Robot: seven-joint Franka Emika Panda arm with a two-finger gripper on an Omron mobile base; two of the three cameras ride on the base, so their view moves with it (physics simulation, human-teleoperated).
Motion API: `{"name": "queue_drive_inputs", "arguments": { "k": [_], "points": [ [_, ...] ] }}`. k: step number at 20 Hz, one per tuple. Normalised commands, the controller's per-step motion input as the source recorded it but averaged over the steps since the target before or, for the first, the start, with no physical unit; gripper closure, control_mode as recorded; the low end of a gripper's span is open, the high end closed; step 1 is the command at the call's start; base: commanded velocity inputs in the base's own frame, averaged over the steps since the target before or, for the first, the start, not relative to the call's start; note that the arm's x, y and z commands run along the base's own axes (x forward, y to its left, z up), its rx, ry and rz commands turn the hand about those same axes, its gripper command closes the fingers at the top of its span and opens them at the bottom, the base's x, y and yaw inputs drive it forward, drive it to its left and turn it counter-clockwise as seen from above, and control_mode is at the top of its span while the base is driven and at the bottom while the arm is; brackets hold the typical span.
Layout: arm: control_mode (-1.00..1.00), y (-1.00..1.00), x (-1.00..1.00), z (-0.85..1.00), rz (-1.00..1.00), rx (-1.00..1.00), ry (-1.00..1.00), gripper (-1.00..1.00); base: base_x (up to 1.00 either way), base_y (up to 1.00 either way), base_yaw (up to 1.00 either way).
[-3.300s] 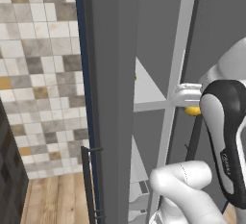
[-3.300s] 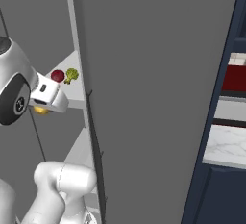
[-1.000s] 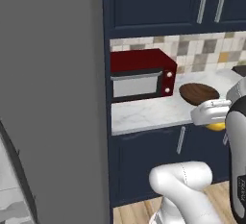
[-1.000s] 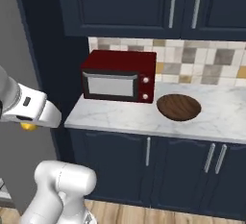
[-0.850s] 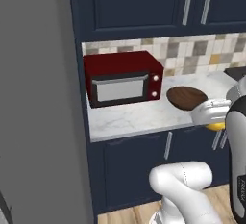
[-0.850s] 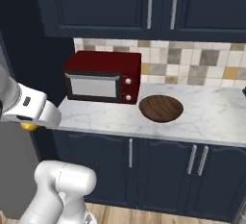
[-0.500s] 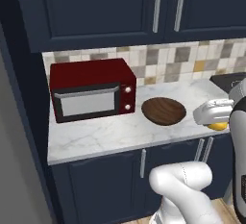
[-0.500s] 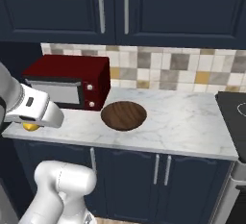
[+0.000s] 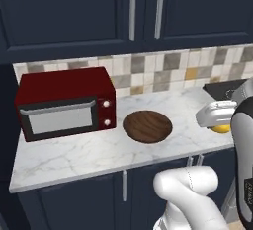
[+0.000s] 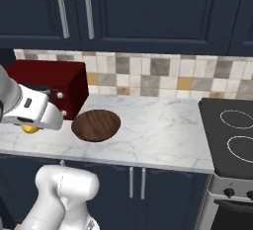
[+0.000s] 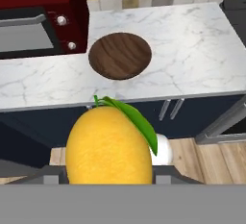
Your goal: Take the broccoli, pear, and lemon from the freezer and place them in the bowl on the counter.
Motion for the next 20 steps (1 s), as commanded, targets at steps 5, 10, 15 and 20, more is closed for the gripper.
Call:
{"name": "queue_drive_inputs", "arguments": {
  "k": [5,10,15,20],
  "points": [
    [1.00,0.00,0.00,0.00,0.00,0.00,0.00,1.00,0.32,-0.23,-0.05],
    [1.00,0.00,0.00,0.00,0.00,0.00,0.00,1.00,0.54,-0.01,0.08],
    [1.00,0.00,0.00,0.00,0.00,0.00,0.00,1.00,0.57,0.00,0.09],
    [-1.00,0.00,0.43,-0.52,0.08,0.00,0.02,1.00,0.10,0.00,0.02]
  ]
}}
